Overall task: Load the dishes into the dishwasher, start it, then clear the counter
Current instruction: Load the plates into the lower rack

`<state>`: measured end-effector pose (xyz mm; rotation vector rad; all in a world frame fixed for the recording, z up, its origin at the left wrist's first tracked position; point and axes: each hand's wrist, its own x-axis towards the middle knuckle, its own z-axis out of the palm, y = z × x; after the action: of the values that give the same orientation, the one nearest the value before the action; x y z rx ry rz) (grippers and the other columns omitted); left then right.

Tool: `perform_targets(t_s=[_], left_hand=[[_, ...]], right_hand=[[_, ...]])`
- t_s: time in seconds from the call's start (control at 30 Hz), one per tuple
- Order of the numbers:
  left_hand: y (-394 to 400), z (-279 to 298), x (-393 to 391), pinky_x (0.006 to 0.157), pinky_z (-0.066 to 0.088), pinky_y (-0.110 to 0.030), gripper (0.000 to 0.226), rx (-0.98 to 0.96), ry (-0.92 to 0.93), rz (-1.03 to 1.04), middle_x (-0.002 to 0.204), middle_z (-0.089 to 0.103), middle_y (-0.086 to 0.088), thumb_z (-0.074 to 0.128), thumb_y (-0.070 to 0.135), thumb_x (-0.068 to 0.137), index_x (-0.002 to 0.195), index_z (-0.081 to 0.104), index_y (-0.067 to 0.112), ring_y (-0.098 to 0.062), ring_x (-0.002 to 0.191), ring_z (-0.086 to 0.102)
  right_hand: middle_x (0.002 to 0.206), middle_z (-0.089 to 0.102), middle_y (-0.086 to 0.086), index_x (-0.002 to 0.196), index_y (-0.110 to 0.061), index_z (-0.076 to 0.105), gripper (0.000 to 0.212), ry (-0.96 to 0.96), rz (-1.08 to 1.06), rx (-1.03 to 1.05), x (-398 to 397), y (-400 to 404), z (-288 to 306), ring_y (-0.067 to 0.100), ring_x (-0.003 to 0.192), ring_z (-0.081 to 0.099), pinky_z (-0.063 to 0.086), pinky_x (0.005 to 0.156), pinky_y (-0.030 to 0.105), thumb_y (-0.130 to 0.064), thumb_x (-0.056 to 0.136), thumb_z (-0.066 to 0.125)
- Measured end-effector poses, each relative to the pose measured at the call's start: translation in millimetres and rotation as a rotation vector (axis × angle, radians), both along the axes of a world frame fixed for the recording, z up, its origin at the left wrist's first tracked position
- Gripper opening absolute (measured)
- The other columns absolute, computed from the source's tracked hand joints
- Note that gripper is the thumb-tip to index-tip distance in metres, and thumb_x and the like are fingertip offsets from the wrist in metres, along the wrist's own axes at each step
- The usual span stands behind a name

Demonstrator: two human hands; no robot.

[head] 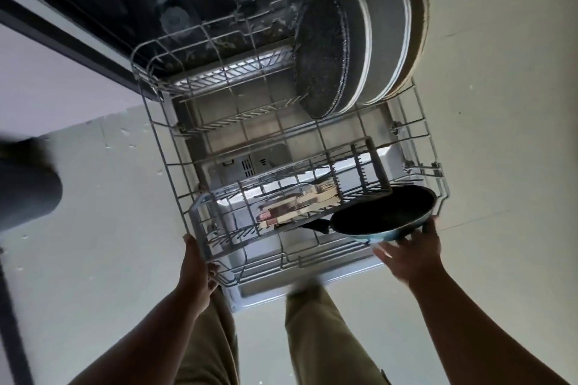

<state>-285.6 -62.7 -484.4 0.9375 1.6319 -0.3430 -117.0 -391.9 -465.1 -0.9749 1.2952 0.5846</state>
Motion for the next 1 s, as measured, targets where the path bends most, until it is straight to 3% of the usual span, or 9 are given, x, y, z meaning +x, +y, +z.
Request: perform_targets(t_s=[0.07,0.17,0.3,0.43,0.53,0.67,0.77,0.87,1.0], left_hand=[[-2,-1,0,0.075,0.036,-0.038,0.07,0.03,0.004,0.004,0.086,0.057,-0.011,0.023,0.076,0.089,0.111,0.061,0.02,-0.024,0.078,0.049],[-1,-1,3,0.08,0.04,-0.037,0.06,0.059,0.004,0.029,0.101,0.062,-0.011,0.029,0.069,0.094,0.115,0.057,0.02,-0.026,0.086,0.054],[8,4,17,0.065,0.04,-0.032,0.059,0.094,-0.014,0.078,0.087,0.062,-0.012,0.032,0.065,0.095,0.11,0.062,0.017,-0.021,0.069,0.052],[35,7,49,0.064,0.038,-0.033,0.056,0.126,-0.054,0.101,0.076,0.062,-0.009,0.036,0.067,0.093,0.102,0.065,0.019,-0.022,0.066,0.053],[66,11,88,0.067,0.04,-0.035,0.051,0.125,-0.132,0.085,0.084,0.065,-0.007,0.04,0.065,0.093,0.097,0.065,0.021,-0.024,0.072,0.055],[118,22,147,0.062,0.041,-0.033,0.031,0.146,-0.224,0.053,0.082,0.062,-0.002,0.054,0.05,0.094,0.093,0.064,0.021,-0.022,0.072,0.055],[152,22,184,0.058,0.04,-0.03,0.024,0.227,-0.312,-0.006,0.08,0.059,-0.006,0.063,0.034,0.089,0.1,0.065,0.013,-0.018,0.065,0.05],[168,20,209,0.074,0.043,-0.033,0.051,0.385,-0.394,-0.318,0.116,0.063,-0.011,0.067,0.04,0.079,0.123,0.057,0.018,-0.024,0.09,0.057],[164,15,226,0.114,0.029,-0.04,0.096,0.626,-0.44,-0.729,0.155,0.024,-0.013,0.073,0.034,0.083,0.155,0.012,0.016,-0.026,0.141,0.027]], right_hand=[[0.137,0.053,0.015,0.138,-0.023,0.05,0.061,-0.064,-0.11,0.107,2,9,-1,0.044,0.123,0.05,0.04,0.1,0.063,-0.053,0.085,0.053],[0.128,0.062,0.016,0.129,-0.023,0.059,0.054,-0.096,-0.189,0.125,8,17,0,0.04,0.116,0.058,0.044,0.097,0.062,-0.04,0.078,0.062],[0.13,0.062,0.015,0.129,-0.023,0.061,0.071,-0.102,-0.174,0.133,22,27,1,0.039,0.12,0.056,0.038,0.103,0.062,-0.04,0.061,0.074],[0.138,0.053,0.011,0.124,-0.021,0.056,0.046,-0.068,-0.222,0.044,60,54,3,0.026,0.129,0.049,0.037,0.107,0.047,-0.052,0.09,0.047],[0.129,0.055,0.012,0.119,-0.017,0.054,0.051,-0.112,-0.182,0.078,98,87,8,0.028,0.127,0.049,0.033,0.111,0.051,-0.058,0.093,0.039],[0.126,0.056,0.011,0.121,-0.018,0.055,0.053,-0.209,-0.148,0.166,156,137,17,0.025,0.087,0.062,0.042,0.1,0.042,-0.058,0.089,0.045],[0.123,0.061,0.007,0.121,-0.022,0.059,0.052,-0.285,-0.102,0.22,198,172,19,0.025,0.088,0.064,0.044,0.099,0.044,-0.059,0.087,0.046],[0.127,0.06,0.009,0.124,-0.018,0.058,0.05,-0.317,-0.077,0.221,230,201,18,0.029,0.099,0.064,0.044,0.1,0.05,-0.054,0.091,0.047],[0.127,0.059,0.011,0.113,-0.017,0.06,0.031,-0.38,-0.049,0.196,262,238,19,0.03,0.104,0.063,0.047,0.099,0.05,-0.035,0.099,0.039]])
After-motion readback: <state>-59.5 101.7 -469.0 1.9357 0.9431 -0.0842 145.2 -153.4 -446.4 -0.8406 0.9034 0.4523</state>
